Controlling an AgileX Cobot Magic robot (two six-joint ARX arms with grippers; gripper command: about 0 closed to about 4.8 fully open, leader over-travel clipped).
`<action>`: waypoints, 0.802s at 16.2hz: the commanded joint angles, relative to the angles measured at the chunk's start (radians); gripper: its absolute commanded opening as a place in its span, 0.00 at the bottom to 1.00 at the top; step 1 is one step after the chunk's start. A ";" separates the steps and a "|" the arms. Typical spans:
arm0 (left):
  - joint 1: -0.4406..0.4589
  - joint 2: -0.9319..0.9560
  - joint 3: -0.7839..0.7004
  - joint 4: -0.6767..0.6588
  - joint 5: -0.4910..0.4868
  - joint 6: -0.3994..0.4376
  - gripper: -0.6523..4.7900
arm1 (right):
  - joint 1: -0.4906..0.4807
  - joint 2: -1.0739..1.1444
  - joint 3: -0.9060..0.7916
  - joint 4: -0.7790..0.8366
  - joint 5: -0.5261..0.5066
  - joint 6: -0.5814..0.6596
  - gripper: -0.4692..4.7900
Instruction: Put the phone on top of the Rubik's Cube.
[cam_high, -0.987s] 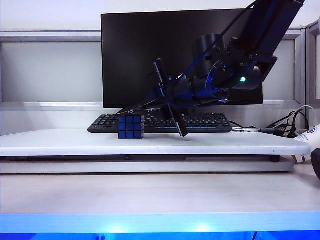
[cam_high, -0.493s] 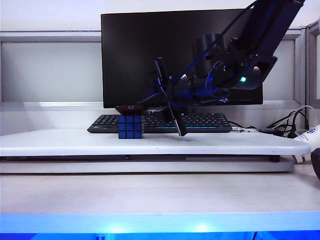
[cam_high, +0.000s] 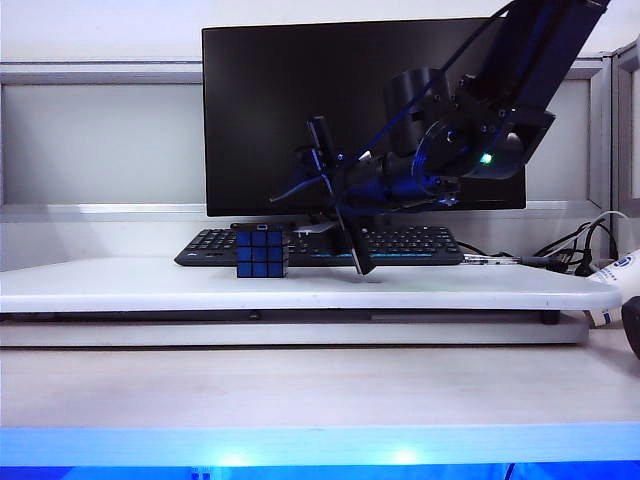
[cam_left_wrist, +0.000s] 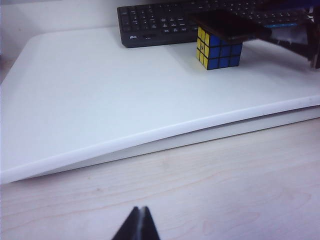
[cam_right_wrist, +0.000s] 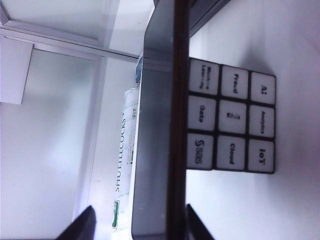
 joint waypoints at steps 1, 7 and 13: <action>0.001 0.001 -0.001 -0.018 -0.006 0.003 0.11 | 0.001 -0.007 0.007 -0.007 -0.002 -0.002 0.69; 0.001 0.001 -0.001 -0.018 -0.006 0.003 0.11 | -0.013 -0.007 0.007 -0.038 0.000 -0.012 0.80; 0.001 0.001 -0.001 -0.018 -0.005 0.003 0.11 | -0.105 -0.007 0.007 -0.021 -0.048 -0.011 0.80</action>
